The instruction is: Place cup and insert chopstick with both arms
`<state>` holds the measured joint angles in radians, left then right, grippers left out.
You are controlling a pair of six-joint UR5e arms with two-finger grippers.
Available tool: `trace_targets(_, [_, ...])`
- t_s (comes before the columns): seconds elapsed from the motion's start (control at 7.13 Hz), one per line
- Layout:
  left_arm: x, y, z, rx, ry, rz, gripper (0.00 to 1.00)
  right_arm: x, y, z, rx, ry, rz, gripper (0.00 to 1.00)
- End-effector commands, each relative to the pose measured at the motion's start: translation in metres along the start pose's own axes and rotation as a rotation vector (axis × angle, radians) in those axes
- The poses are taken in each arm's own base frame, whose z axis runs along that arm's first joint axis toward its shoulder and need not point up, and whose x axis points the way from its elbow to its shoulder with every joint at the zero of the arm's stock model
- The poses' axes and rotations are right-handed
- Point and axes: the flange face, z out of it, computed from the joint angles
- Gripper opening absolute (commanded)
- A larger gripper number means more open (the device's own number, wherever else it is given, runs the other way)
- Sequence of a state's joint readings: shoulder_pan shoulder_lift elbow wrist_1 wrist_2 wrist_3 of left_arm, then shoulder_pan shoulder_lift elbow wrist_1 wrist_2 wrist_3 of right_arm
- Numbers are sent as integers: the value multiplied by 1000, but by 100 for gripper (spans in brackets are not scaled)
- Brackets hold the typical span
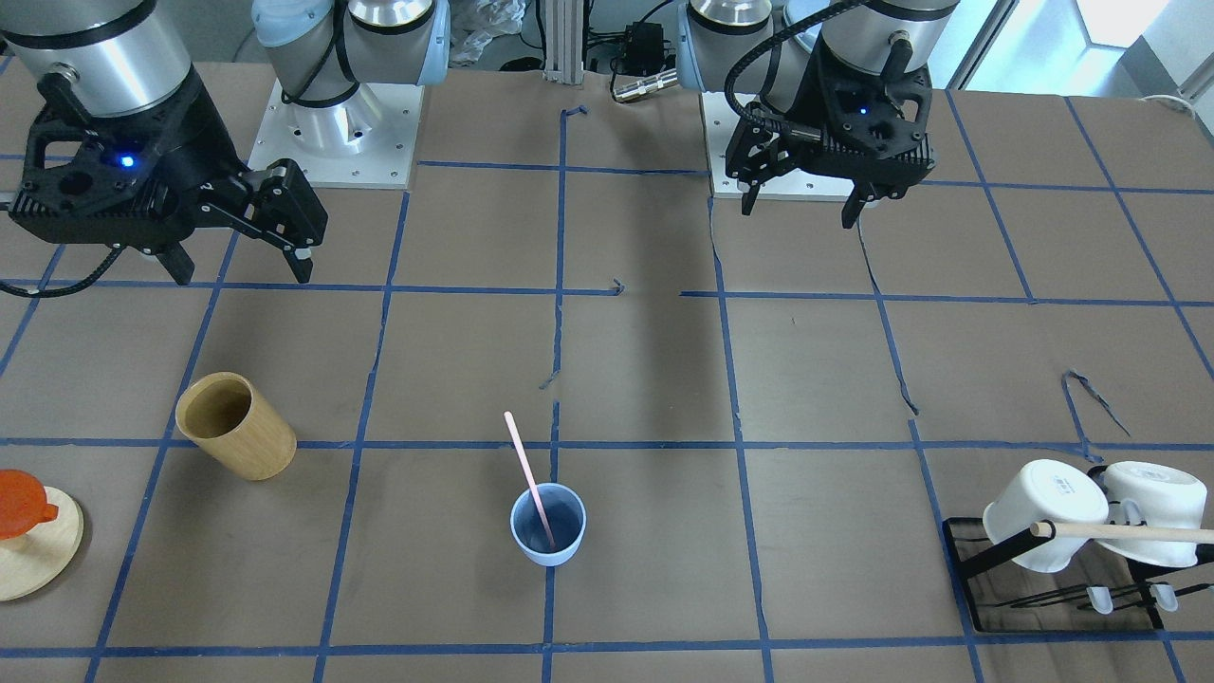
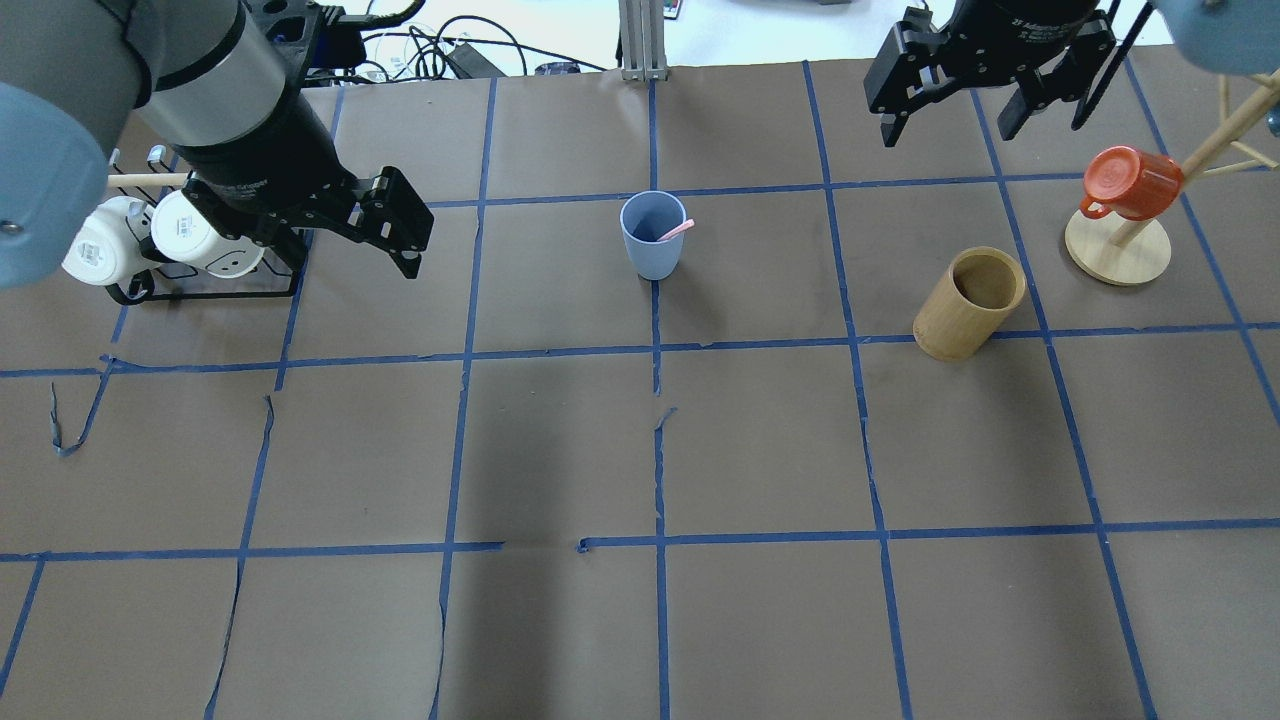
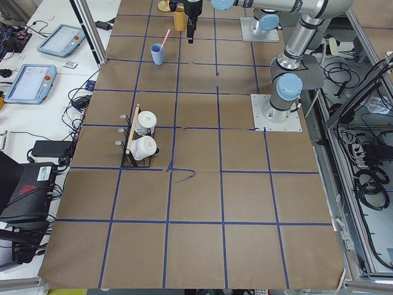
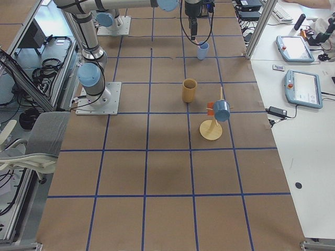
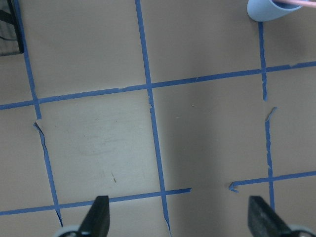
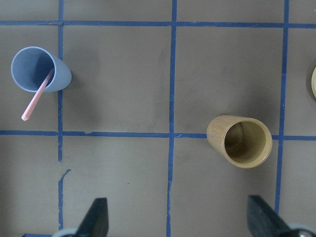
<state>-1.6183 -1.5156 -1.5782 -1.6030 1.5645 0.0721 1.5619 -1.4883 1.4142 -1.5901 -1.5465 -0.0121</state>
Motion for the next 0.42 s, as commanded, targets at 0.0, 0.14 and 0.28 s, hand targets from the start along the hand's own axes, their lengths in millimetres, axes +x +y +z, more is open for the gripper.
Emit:
trace_targets(0.0, [0, 0, 0, 0, 0, 0, 100, 0, 1, 1, -4, 7, 45, 100])
trace_targets(0.14, [0, 0, 0, 0, 0, 0, 100, 0, 0, 2, 3, 6, 45, 100])
trace_targets(0.28, [0, 0, 0, 0, 0, 0, 100, 1, 0, 3, -1, 12, 45, 100])
